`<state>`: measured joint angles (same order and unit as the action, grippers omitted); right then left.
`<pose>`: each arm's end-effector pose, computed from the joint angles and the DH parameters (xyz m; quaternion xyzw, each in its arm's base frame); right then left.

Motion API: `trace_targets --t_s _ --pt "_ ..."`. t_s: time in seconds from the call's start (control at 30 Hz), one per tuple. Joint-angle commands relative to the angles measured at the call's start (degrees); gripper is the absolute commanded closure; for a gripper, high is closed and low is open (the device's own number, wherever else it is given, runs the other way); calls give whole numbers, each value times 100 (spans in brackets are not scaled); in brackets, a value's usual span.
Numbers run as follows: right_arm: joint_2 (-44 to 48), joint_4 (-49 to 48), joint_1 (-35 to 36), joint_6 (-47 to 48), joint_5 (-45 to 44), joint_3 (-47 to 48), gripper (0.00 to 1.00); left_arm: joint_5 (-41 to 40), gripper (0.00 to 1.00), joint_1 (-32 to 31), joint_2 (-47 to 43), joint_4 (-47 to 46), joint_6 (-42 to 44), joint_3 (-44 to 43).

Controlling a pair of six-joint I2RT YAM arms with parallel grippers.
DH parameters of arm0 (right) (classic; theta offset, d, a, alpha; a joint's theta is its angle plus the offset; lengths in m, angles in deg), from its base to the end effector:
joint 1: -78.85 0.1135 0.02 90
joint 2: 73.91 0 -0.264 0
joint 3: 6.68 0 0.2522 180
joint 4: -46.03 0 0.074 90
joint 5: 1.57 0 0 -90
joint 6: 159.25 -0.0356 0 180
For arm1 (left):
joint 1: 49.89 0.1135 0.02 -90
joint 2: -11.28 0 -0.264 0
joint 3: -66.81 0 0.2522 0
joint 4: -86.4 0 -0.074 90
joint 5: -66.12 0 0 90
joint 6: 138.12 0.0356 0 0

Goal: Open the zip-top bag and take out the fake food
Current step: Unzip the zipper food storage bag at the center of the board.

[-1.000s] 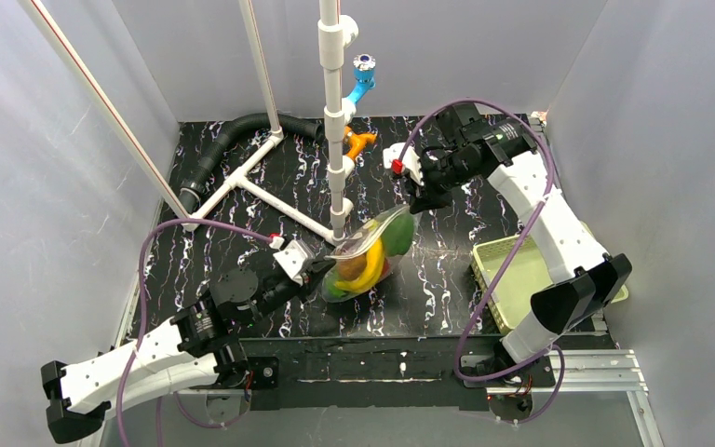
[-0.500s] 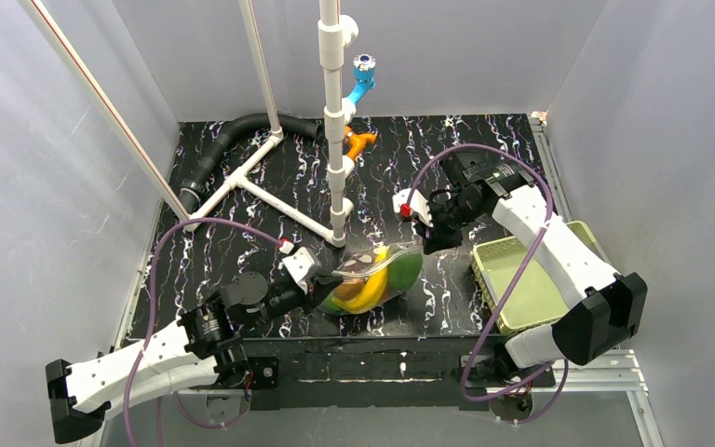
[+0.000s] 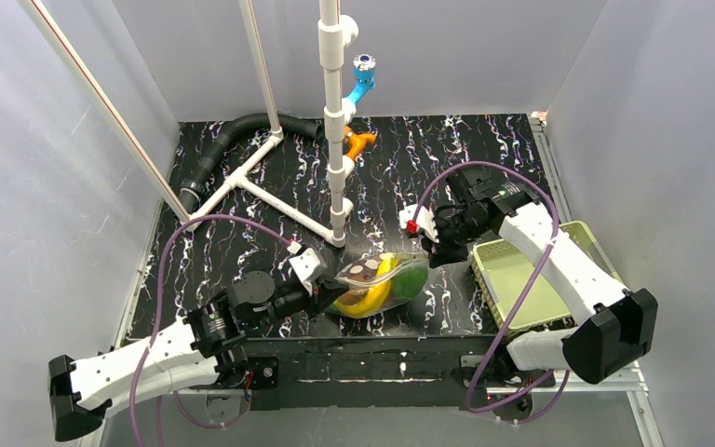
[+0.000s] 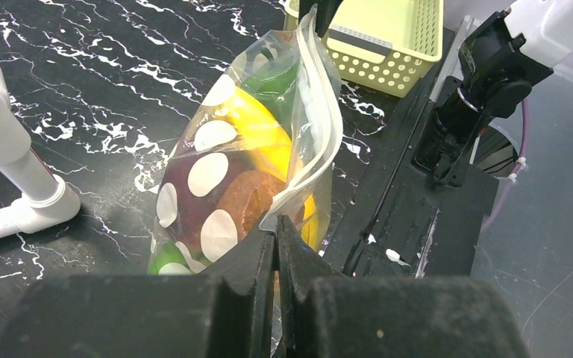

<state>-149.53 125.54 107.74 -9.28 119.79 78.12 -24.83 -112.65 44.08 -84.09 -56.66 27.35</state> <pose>0.1999 0.1315 0.3112 -0.6970 0.6451 0.2125 0.2298 0.0729 -0.1402 0.2803 0.3250 0.6475 -0.3969 0.5636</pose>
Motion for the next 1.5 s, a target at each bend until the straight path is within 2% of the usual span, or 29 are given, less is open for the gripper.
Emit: trace_targets --t_s 0.0,0.3,0.83,1.07,1.33,1.47 --pt "230 -60 -55 22 -69 -61 99 -23 100 1 -137 -6 -73 81" --pt "349 42 -325 166 -263 -194 99 -310 100 7 -552 331 -20 97" --pt "380 13 -576 266 -507 -287 99 -253 100 2 -438 198 -67 82" --pt "144 -265 -577 130 -518 -56 99 19 100 1 64 -326 -222 84" --pt "-337 -450 -576 -27 -386 630 98 305 100 1 625 -811 -303 12" --pt "-365 -446 -577 -46 -327 572 98 306 100 1 720 -960 -390 92"
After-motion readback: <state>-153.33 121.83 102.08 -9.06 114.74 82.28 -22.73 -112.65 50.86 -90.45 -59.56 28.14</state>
